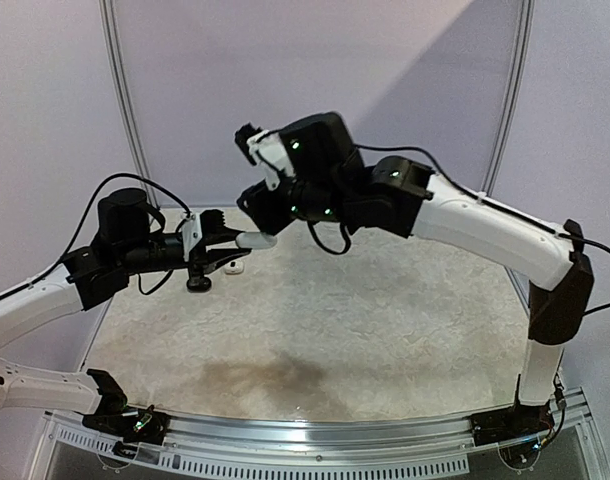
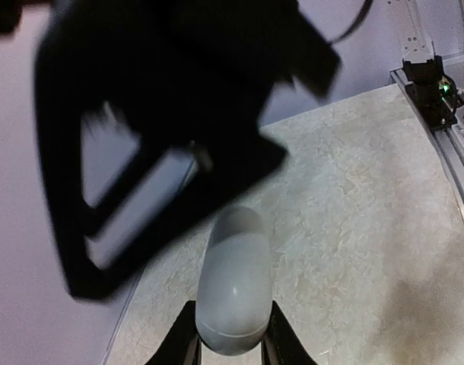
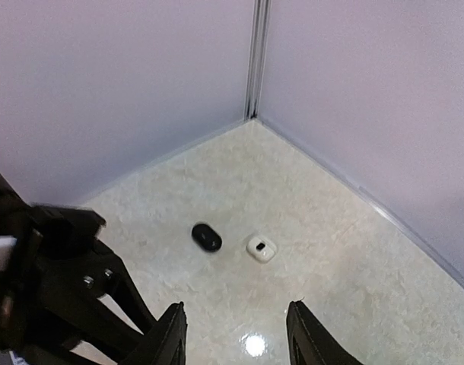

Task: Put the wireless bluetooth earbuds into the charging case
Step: Close the charging case with the earbuds, then place the charging case with the earbuds at the center of the board.

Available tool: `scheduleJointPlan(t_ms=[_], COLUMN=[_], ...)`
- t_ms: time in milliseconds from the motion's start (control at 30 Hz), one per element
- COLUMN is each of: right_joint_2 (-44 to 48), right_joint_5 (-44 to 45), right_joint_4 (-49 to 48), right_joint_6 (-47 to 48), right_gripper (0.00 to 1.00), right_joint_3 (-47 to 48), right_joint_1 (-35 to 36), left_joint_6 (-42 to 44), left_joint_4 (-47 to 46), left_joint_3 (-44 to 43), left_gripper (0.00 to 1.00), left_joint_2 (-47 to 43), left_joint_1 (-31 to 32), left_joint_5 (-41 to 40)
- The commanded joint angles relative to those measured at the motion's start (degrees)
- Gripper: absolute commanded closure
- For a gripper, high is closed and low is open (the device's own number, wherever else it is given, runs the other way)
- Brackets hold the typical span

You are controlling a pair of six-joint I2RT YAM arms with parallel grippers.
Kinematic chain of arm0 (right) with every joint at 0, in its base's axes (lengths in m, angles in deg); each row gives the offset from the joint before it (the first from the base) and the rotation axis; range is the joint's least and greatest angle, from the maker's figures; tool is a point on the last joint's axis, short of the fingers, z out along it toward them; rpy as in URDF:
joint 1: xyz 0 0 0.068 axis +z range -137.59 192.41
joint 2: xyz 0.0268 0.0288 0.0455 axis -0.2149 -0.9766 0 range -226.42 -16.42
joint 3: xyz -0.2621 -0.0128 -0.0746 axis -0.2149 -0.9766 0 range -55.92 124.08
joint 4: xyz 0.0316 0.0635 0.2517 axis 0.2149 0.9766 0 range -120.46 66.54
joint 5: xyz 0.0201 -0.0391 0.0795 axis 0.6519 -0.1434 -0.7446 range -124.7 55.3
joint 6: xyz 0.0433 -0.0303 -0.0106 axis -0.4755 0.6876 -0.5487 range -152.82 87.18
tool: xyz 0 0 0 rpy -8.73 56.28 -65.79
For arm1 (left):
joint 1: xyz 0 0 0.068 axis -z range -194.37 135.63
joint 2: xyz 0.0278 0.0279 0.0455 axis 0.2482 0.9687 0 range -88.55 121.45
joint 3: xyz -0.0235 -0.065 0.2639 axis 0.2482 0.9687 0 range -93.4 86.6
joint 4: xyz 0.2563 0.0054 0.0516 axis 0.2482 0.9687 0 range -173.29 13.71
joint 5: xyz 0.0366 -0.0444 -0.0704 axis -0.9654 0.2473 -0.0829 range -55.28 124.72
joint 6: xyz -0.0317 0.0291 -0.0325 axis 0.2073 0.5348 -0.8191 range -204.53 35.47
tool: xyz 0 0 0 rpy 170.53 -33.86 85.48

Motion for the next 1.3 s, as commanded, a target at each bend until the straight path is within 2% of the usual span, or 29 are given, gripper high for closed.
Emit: scheduleJointPlan(t_ms=[0,167,267,367,400,433,467,500,600,700,833,900,1000,1133,1267], right_joint_2=[-3.06,0.61,5.32,12.2,14.04,16.91,18.42,20.46,28.24,36.63,48.38,52.2,53.75,51.13,50.52], right_joint_5=[-1.49,2.86,8.36,13.16,13.09,11.25,8.32,6.65,5.9,2.95,5.28,5.33,2.47,-3.68,-8.22], right_joint_4=[5.37,5.67,4.44,2.24,2.49,3.55,5.48,7.07,7.61,5.52,3.9,4.53,6.9,8.34,5.19], right_joint_6=[-5.05,-8.61,-13.62,-18.95,-20.64,-22.56,-26.67,-30.49,-36.66,-43.64,-49.05,-50.7,-51.46,-49.22,-45.72], right_gripper=[0.55,0.55,0.54,0.47,0.42,0.3,0.1,0.02,0.01,0.01,0.01,0.01,0.01,0.01,0.01], right_joint_3=[-1.79,-7.62,-11.58,-19.69,-23.11,-26.1,-29.31,-32.69,-44.31,-56.25,-67.39,-69.78,-71.24,-70.59,-69.65], right_joint_1=[0.39,0.7,-1.39,-4.37,-6.04,-8.14,-10.73,-12.57,-15.84,-20.52,-22.57,-23.01,-25.37,-31.37,-37.4], left_joint_6=[2.23,-9.95,-18.73,-23.66,-26.21,-27.99,-29.72,-31.09,-35.76,-40.36,-44.45,-46.85,-48.25,-47.9,-46.02], left_joint_4=[1.58,5.01,14.73,22.72,24.47,25.65,26.77,27.64,28.4,27.77,27.36,26.18,24.35,25.03,31.02], left_joint_3=[-1.69,-3.99,-6.02,-5.77,-6.06,-6.59,-7.49,-8.59,-12.3,-14.46,-14.08,-12.7,-11.16,-10.28,-9.83], left_gripper=[1.0,1.0,1.0,1.0,1.0,1.0,1.0,1.0,1.0,1.0,0.99,0.84,0.49,0.03,0.01], left_joint_2=[0.49,1.51,4.68,11.36,14.52,18.34,22.01,25.52,34.91,41.99,46.72,47.19,47.4,46.09,39.1], left_joint_1=[-0.19,-0.28,-0.83,-3.85,-5.37,-6.98,-7.89,-8.34,-8.45,-8.45,-8.54,-8.6,-8.76,-9.01,-10.99], left_joint_5=[0.34,1.29,3.48,7.71,9.34,12.4,14.93,15.88,19.06,18.8,16.36,14.24,12.47,7.0,-0.13])
